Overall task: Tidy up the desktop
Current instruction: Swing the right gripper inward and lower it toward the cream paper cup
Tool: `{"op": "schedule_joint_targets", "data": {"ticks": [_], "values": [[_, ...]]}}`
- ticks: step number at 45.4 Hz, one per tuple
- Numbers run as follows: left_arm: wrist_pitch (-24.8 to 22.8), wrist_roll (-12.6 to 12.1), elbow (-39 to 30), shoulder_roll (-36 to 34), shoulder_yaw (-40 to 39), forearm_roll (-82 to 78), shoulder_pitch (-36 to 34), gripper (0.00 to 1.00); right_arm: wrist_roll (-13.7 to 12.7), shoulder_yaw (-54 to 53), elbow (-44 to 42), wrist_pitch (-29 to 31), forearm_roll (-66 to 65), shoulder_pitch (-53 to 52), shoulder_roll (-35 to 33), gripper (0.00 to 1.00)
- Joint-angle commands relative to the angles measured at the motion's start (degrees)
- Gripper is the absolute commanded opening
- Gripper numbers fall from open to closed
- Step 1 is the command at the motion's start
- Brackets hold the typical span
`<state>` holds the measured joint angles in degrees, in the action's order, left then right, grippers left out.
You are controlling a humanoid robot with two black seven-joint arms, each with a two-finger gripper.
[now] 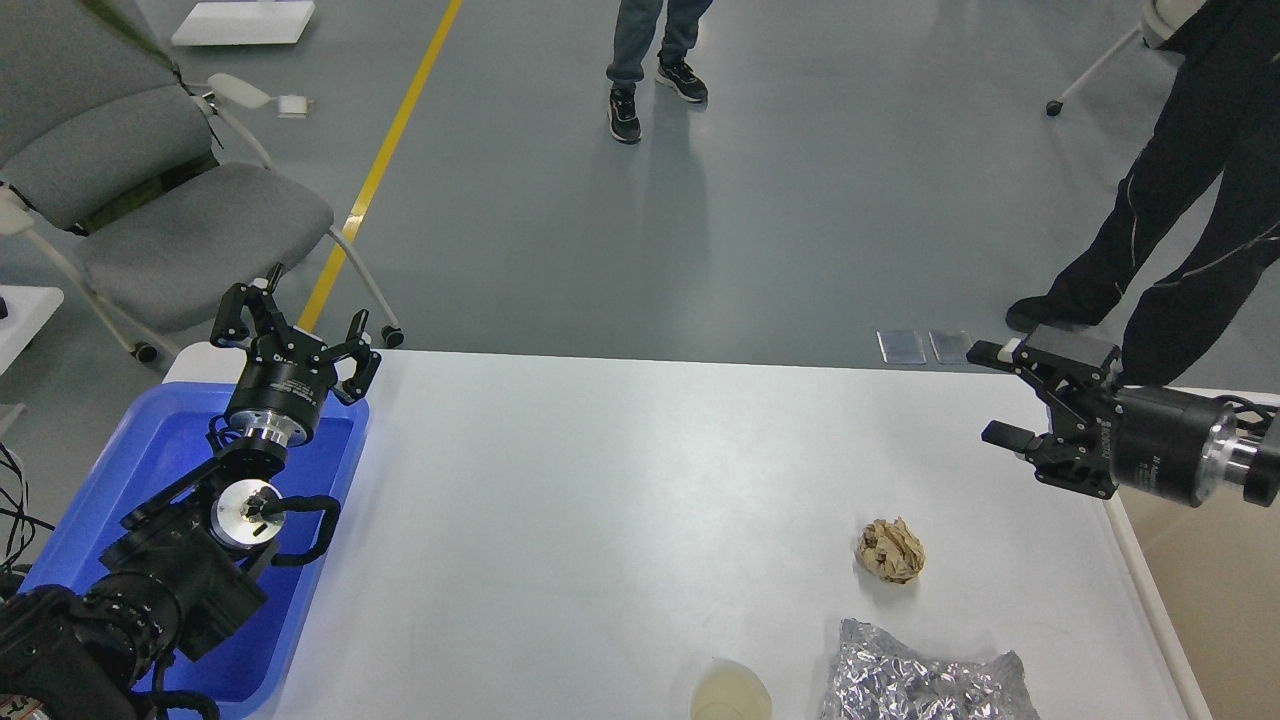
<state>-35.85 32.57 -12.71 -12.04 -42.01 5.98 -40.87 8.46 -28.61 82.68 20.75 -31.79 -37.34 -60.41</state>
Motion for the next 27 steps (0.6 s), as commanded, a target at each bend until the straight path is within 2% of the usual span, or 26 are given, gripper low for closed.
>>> {"op": "schedule_joint_targets", "data": {"ticks": [1,3,7,11,15,22,27], "values": [[0.0,0.0,0.0,0.0,0.0,0.0,0.0,1.00,-3.7,0.0,4.3,13.5,-7.9,-2.5,-1.9,1.00],[0.0,0.0,0.0,0.0,0.0,0.0,0.0,1.00,-3.8,0.1,4.8,18.4,-9.5,-3.4,-1.2,1.00],[0.0,0.0,0.1,0.0,0.0,0.0,0.0,1.00,-4.6,0.5,4.9,21.7,-11.7,-4.9,0.0,1.00],[0.0,0.0,0.1,0.0,0.0,0.0,0.0,1.00,-7.1,0.9,4.5,21.6,-14.3,-6.7,2.3,1.00],[0.0,-0.1,0.0,0.0,0.0,0.0,0.0,1.00,-11.6,1.1,4.4,21.4,-17.7,-9.6,4.9,1.00],[0.0,0.0,0.0,0.0,0.0,0.0,0.0,1.00,-18.7,6.4,2.1,20.5,-19.0,-14.2,13.4,1.00],[0.0,0.0,0.1,0.0,0.0,0.0,0.0,1.00,-18.9,12.0,2.2,19.8,-21.5,-15.8,16.3,1.00]]}}
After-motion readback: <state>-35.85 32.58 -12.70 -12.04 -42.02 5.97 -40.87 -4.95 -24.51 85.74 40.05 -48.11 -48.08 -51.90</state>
